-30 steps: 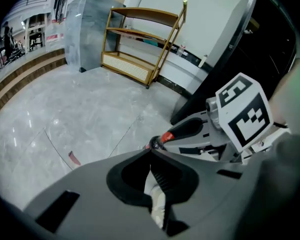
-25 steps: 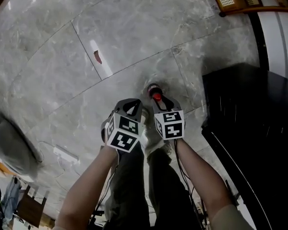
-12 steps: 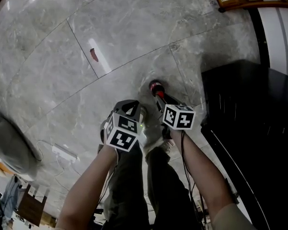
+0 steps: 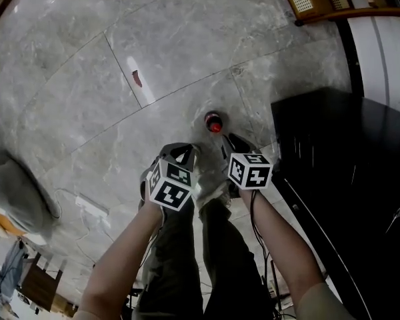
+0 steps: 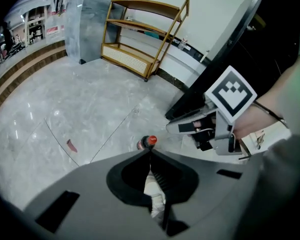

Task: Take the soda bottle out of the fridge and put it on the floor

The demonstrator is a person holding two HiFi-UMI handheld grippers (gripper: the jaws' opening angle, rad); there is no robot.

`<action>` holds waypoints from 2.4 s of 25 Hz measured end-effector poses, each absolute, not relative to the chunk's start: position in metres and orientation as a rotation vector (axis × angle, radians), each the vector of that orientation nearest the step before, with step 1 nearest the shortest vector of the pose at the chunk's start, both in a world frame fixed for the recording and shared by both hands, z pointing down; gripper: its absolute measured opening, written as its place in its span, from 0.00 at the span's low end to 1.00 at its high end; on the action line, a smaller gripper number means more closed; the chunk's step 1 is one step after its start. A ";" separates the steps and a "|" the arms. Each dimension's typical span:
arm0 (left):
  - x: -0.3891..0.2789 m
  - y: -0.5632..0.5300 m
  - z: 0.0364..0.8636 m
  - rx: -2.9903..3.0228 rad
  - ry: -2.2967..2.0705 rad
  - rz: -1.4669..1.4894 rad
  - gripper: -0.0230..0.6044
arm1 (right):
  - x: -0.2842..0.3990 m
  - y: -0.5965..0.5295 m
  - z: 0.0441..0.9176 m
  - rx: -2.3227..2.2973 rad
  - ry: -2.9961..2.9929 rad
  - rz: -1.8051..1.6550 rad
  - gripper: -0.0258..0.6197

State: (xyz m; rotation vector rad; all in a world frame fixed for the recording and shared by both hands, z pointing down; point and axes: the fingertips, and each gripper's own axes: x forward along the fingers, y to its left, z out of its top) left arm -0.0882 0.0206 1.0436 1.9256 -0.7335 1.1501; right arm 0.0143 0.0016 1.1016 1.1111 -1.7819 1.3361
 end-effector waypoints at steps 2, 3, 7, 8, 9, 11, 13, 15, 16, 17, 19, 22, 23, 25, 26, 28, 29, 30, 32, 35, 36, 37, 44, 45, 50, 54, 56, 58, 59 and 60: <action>-0.092 0.022 1.027 1.932 -0.734 1.150 0.05 | 0.007 -0.005 1.072 1.094 -1.849 1.274 0.16; -0.093 0.022 1.018 1.938 -0.732 1.153 0.05 | 0.003 -0.007 1.058 1.088 -1.873 1.251 0.16; -0.095 0.018 0.975 1.967 -0.735 1.151 0.05 | -0.013 -0.012 0.998 1.055 -1.939 1.154 0.14; -0.094 0.016 0.963 1.974 -0.741 1.147 0.05 | -0.017 -0.013 0.984 1.051 -1.949 1.134 0.13; -0.094 0.013 0.951 1.982 -0.749 1.139 0.05 | -0.020 -0.015 0.970 1.056 -1.958 1.119 0.12; -0.093 0.006 0.927 1.998 -0.770 1.117 0.05 | -0.024 -0.021 0.945 1.088 -1.974 1.102 0.11; -0.092 0.000 0.903 2.016 -0.788 1.097 0.05 | -0.023 -0.026 0.919 1.137 -1.985 1.092 0.10; -0.091 -0.005 0.877 2.036 -0.801 1.080 0.05 | -0.019 -0.030 0.891 1.198 -1.985 1.115 0.10; -0.091 -0.008 0.863 2.045 -0.809 1.071 0.05 | -0.017 -0.031 0.876 1.225 -1.985 1.136 0.10; -0.092 -0.011 0.848 2.053 -0.820 1.061 0.05 | -0.015 -0.031 0.859 1.247 -1.987 1.151 0.10; -0.093 -0.015 0.816 2.071 -0.844 1.045 0.05 | -0.011 -0.030 0.826 1.281 -1.994 1.165 0.09; -0.093 -0.018 0.769 2.099 -0.865 1.021 0.05 | 0.003 -0.028 0.776 1.329 -1.996 1.169 0.07; -0.092 -0.020 0.754 2.111 -0.867 1.012 0.05 | 0.008 -0.029 0.759 1.350 -1.998 1.163 0.07; -0.092 -0.023 0.723 2.135 -0.874 1.002 0.05 | 0.017 -0.033 0.723 1.397 -2.011 1.146 0.06; -0.092 -0.024 0.708 2.148 -0.877 0.998 0.05 | 0.021 -0.034 0.704 1.423 -2.019 1.140 0.06; -0.089 -0.025 0.677 2.182 -0.874 0.988 0.05 | 0.028 -0.036 0.666 1.481 -2.039 1.127 0.06; -0.086 -0.027 0.661 2.203 -0.870 0.984 0.05 | 0.031 -0.037 0.646 1.508 -2.051 1.115 0.06; -0.084 -0.029 0.645 2.228 -0.866 0.982 0.05 | 0.034 -0.038 0.628 1.531 -2.062 1.101 0.06; -0.079 -0.036 0.613 2.281 -0.872 0.986 0.05 | 0.039 -0.039 0.592 1.573 -2.084 1.075 0.05; -0.068 -0.052 0.568 2.368 -0.896 0.985 0.05 | 0.048 -0.041 0.543 1.627 -2.124 1.021 0.05; -0.064 -0.058 0.553 2.400 -0.898 0.975 0.05 | 0.050 -0.043 0.527 1.644 -2.141 0.994 0.05; -0.059 -0.063 0.537 2.433 -0.897 0.961 0.05 | 0.051 -0.044 0.510 1.659 -2.159 0.966 0.05; -0.033 -0.079 0.415 2.589 -0.919 0.839 0.05 | 0.062 -0.042 0.395 1.720 -2.274 0.755 0.05; -0.031 -0.079 0.398 2.611 -0.924 0.819 0.05 | 0.062 -0.041 0.379 1.723 -2.293 0.726 0.05; -0.030 -0.069 0.320 2.742 -0.954 0.719 0.05 | 0.070 -0.031 0.303 1.783 -2.355 0.586 0.05; -0.033 -0.066 0.283 2.799 -0.961 0.674 0.05 | 0.068 -0.023 0.257 1.822 -2.393 0.487 0.04; -0.036 -0.061 0.264 2.822 -0.962 0.654 0.05 | 0.066 -0.019 0.236 1.824 -2.405 0.422 0.04; -0.038 -0.054 0.241 2.852 -0.967 0.619 0.05 | 0.067 -0.013 0.216 1.826 -2.381 0.333 0.04; -0.038 -0.051 0.226 2.872 -0.969 0.593 0.05 | 0.069 -0.011 0.205 1.832 -2.359 0.279 0.04; -0.037 -0.049 0.211 2.896 -0.968 0.564 0.05 | 0.072 -0.009 0.194 1.843 -2.343 0.228 0.04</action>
